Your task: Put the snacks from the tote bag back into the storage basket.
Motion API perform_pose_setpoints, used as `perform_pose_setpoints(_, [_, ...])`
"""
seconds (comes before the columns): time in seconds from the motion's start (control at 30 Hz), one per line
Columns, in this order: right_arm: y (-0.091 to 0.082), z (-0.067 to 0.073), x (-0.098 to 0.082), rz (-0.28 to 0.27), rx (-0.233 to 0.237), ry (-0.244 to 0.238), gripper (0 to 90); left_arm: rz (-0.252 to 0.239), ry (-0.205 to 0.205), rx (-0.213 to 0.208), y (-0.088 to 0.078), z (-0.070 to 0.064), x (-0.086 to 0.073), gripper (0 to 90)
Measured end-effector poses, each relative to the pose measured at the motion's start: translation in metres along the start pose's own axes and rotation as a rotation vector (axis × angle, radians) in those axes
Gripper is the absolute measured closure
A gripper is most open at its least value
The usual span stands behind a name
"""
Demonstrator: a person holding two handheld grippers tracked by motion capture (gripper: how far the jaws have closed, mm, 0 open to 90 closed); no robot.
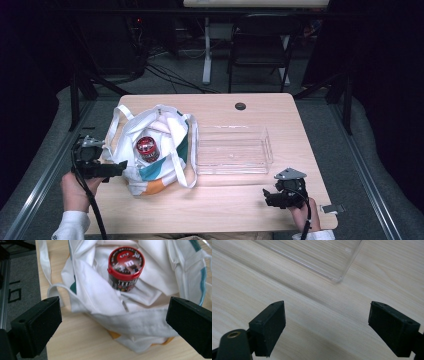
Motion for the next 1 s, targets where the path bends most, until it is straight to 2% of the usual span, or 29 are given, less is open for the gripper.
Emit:
perform_pose_setpoints(0.43, [0.000, 0.000, 0.000, -0.002, 0.009, 0.023, 13.7, 0.007, 0.012, -0.039, 0.026, -0.013, 0.025, 0.2])
perform_pose_setpoints(0.6, [0.001, 0.000, 0.000, 0.002, 0.006, 0.018, 13.8, 0.029, 0.015, -0.062, 0.036, -0.017, 0.029, 0.2])
perform_pose_setpoints(0.87, [0.001, 0.000, -0.001, 0.002, 0.009, 0.013, 13.8, 0.060, 0.001, -0.082, 0.056, -0.022, 0.037, 0.2])
perform_pose_setpoints(1.0, [0.002, 0.000, -0.001, 0.010, 0.006, 0.012, 13.8, 0.080, 0.007, -0.086, 0.066, -0.023, 0.038, 0.2])
Point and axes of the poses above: each handheld gripper's, and its own axes: y roughly forward along the jaws, x roughly out of its top, z roughly to its left, the point moved 9 cm from there along y, roughly forward along the jaws, and after that the axes turned 11 degrees about -z, right-handed, at the moved point
